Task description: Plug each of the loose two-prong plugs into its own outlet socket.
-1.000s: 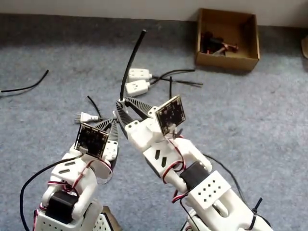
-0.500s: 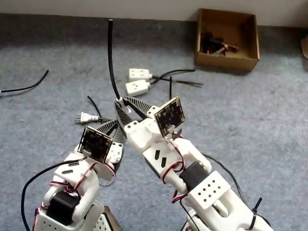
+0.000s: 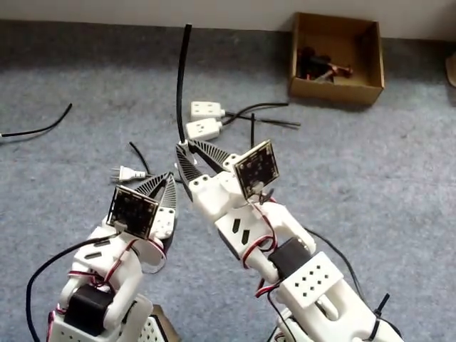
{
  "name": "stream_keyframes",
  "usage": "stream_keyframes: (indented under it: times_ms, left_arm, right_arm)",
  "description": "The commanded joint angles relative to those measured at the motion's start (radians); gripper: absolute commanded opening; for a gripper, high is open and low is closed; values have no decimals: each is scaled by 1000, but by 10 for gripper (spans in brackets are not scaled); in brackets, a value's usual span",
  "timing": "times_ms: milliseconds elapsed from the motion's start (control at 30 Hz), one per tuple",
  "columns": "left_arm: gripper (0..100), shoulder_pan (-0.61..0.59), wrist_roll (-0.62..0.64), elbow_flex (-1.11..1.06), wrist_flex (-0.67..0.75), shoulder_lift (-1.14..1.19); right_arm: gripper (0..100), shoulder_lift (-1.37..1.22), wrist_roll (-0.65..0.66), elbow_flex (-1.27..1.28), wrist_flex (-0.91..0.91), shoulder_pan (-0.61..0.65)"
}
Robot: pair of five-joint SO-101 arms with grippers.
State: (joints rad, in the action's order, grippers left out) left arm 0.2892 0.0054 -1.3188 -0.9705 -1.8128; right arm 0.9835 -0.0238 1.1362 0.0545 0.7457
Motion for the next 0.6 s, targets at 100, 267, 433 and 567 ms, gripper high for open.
stream_keyframes:
  times_ms: [100, 267, 433, 567]
  left_arm:
    - [7, 54, 8, 85, -61, -15]
    - [7, 143, 3, 82, -58, -15]
    - [7, 203, 0, 45, -43, -13]
    - [7, 202, -14, -59, 87, -13]
  right_arm:
    - [5, 18, 8, -53, -36, -13]
    - [5, 18, 5, -53, -36, -10]
    - [5, 27, 3, -51, -36, 1]
    - [5, 27, 6, -51, -30, 44]
